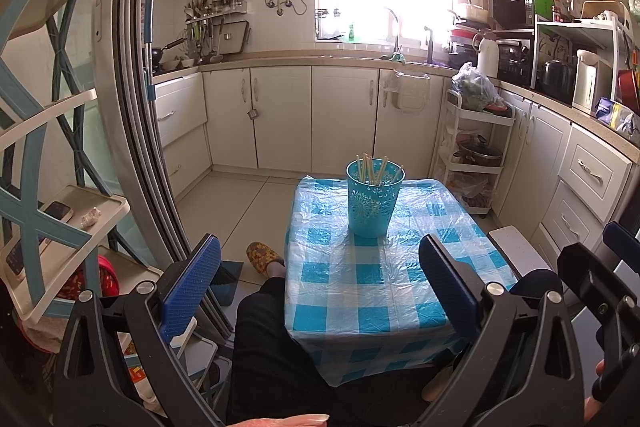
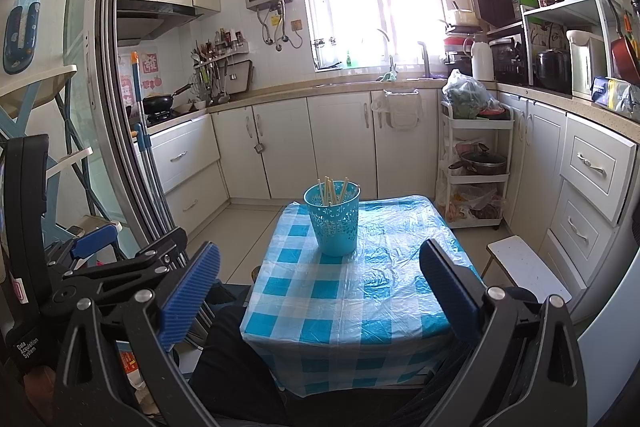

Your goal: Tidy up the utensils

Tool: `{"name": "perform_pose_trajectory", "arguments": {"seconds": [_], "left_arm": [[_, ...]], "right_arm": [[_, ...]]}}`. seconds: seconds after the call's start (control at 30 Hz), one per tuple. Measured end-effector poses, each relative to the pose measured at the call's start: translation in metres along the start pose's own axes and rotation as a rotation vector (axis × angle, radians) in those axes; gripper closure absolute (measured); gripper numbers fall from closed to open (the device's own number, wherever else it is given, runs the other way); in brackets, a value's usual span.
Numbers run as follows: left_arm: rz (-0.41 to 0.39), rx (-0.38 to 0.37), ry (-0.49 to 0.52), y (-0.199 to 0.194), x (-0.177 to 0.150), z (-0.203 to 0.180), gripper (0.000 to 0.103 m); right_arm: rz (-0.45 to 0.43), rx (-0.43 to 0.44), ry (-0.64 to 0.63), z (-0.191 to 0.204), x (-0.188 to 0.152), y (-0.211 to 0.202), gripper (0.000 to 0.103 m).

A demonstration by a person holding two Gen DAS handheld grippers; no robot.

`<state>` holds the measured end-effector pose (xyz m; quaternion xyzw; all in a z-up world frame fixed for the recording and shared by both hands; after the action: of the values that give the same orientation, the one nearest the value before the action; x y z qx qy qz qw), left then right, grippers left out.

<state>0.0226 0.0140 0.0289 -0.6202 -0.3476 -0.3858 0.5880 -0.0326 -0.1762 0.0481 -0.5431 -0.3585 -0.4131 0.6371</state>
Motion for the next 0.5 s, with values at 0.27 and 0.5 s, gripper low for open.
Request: {"name": "perform_pose_trajectory", "arguments": {"seconds": [0.27,0.5], "left_arm": [[-0.004,0.001,-0.001,-0.0026,0.0051,0.0005,0.008],[-0.005,0.002,-0.002,-0.0039,0.0048,-0.0003,0.008]], "right_arm": [[-0.002,0.000,0.001,-0.0004,-0.0003,-0.0005,0.007],[-0.005,0.001,0.000,0.0005,0.0007,-0.0009,0.007]]}}
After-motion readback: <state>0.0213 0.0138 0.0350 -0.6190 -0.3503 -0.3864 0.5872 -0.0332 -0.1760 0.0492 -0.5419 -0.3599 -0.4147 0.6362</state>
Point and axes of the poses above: each gripper's, at about its wrist camera, not at the fingertips, and y roughly the way its jaws point, z to its left, x to its top, the point moved 8 cm from there along y, roughly the way its jaws point, and after that the axes turned 1 degree about y, right-handed, at the moved point
